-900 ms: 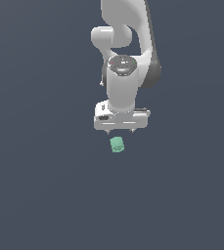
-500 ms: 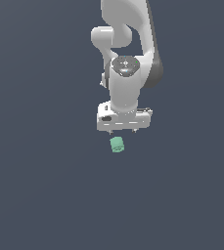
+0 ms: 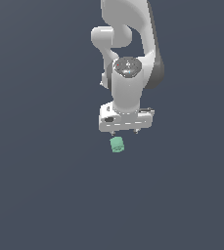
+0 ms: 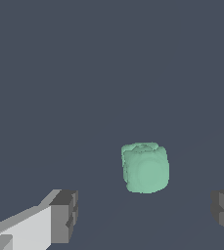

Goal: Pick up the object and move it to a goal position.

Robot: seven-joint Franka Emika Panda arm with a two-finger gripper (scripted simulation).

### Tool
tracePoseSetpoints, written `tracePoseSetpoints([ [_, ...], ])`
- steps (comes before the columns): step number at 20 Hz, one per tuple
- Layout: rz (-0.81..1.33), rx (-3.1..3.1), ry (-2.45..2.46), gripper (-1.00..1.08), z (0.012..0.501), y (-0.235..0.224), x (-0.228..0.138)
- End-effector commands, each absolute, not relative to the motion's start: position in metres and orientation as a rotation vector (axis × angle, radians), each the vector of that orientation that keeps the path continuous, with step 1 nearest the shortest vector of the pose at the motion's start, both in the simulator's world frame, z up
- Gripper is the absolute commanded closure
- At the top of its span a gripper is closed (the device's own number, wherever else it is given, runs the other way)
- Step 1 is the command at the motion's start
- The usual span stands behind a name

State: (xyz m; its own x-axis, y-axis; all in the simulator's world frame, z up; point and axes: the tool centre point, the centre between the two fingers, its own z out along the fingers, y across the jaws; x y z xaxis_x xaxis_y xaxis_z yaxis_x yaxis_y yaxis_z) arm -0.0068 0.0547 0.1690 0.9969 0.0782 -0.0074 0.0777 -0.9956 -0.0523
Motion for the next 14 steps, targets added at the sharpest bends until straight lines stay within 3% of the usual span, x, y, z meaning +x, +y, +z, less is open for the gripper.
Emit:
tracePoseSetpoints([
  [1, 0.014, -3.091, -0.131, -0.92, 0.163, 0.053, -0.008],
  [14, 0.001, -3.125, -0.261, -0.92, 0.099, 0.032, -0.022],
])
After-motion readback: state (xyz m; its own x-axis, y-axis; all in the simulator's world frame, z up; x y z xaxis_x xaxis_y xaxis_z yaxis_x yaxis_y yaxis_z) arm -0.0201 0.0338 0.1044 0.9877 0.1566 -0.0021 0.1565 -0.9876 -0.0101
